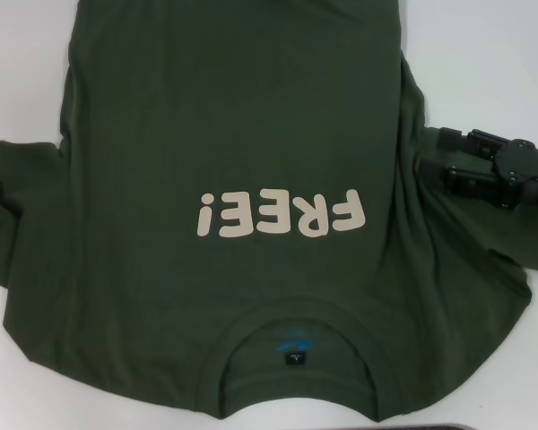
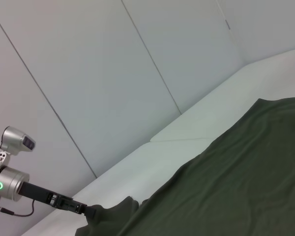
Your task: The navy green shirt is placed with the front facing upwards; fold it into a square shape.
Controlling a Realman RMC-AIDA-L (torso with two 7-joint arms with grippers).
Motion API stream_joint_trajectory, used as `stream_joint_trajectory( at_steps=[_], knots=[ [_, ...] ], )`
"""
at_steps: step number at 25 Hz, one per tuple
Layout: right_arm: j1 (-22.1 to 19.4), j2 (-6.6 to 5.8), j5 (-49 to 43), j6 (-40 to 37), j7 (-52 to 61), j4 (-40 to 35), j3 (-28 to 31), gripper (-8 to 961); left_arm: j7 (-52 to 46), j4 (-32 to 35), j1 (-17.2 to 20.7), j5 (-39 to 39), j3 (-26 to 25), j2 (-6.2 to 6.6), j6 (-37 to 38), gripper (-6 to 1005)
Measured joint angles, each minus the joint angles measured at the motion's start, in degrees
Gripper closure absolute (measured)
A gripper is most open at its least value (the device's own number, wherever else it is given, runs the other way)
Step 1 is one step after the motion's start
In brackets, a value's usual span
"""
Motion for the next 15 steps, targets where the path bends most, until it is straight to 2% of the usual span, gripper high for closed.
stream_joint_trajectory(
  at_steps=[14,15],
  knots=[
    [0.0,0.01,0.1,-0.4,-0.2,0.0,0.4,37,-0.8,-0.4,-0.2,0.9,-0.6,-0.11,0.4,294],
    [-0.1,0.01,0.2,-0.4,-0.2,0.0,0.5,37,-1.2,-0.3,-0.2,1.0,-1.0,0.01,0.3,340]
  ],
)
